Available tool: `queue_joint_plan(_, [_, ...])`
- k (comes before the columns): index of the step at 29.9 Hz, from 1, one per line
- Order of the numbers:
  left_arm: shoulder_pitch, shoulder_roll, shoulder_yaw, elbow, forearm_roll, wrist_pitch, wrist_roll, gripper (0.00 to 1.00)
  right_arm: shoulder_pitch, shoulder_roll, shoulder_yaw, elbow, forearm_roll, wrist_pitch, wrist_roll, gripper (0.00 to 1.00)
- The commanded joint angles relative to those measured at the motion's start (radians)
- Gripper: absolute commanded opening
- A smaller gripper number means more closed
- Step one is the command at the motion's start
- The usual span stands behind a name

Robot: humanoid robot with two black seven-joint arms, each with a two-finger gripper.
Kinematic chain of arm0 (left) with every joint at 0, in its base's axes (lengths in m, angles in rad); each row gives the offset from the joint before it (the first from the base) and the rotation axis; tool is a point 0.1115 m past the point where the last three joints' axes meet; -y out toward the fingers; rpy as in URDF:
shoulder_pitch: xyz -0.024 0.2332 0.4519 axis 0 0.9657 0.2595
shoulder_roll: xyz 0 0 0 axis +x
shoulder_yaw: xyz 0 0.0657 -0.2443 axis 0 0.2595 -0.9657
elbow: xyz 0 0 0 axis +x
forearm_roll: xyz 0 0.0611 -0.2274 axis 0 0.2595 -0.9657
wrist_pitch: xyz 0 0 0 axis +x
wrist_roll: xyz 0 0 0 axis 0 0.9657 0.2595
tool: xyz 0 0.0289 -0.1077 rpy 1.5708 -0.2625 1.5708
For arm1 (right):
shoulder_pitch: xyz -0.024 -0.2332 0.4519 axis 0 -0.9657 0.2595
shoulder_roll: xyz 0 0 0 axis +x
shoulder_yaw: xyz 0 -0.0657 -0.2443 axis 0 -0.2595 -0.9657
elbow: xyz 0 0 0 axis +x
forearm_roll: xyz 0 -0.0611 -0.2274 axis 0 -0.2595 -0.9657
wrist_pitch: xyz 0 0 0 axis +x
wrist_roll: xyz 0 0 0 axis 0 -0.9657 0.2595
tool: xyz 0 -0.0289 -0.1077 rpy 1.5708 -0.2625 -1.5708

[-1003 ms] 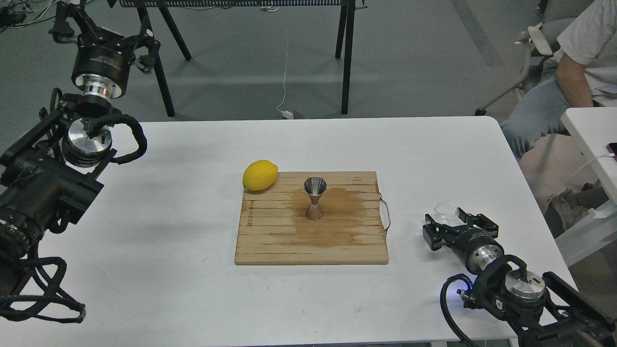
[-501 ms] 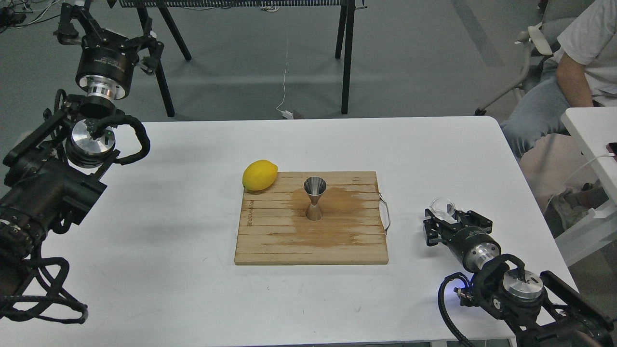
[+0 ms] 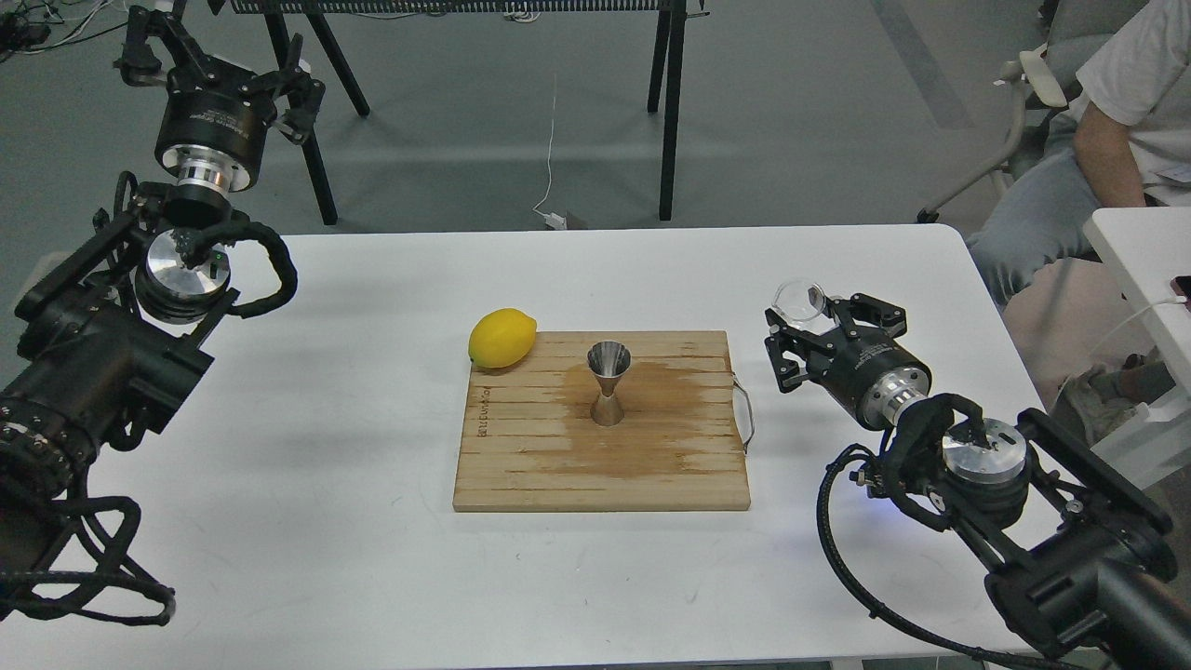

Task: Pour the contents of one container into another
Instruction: 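Grasp the clear glass with the right gripper and lift it, then carry the glass with the right gripper above the jigger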

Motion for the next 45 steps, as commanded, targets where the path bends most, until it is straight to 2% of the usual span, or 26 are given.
queue_joint_plan(1, [0.001,0.007,0.001,0.0,0.001,-0.001,0.0,1.0,0.076,0.071,-0.053,0.001,-0.112,-0.073,0.006,0.38])
queue_joint_plan(12, [0.003,0.009,-0.001,0.0,0.0,-0.003,-0.002,1.0,0.108,0.203,-0.145,0.022,-0.437,-0.175,-0.002,0.37])
queue_joint_plan(23, [0.005,0.01,0.001,0.002,0.001,-0.003,-0.002,1.0,0.122,0.206,-0.234,0.06,-0.604,-0.236,-0.003,0.37])
queue_joint_plan(33, [0.014,0.009,0.001,0.002,0.001,-0.003,-0.002,1.0,0.132,0.194,-0.244,0.08,-0.632,-0.245,-0.012,0.37])
queue_joint_plan(37, [0.015,0.009,0.001,0.0,0.001,-0.003,-0.002,1.0,0.136,0.185,-0.247,0.077,-0.669,-0.245,-0.057,0.37])
queue_joint_plan(45, [0.015,0.003,0.001,0.002,0.001,-0.003,-0.002,1.0,0.16,0.163,-0.317,0.073,-0.733,-0.245,-0.06,0.37])
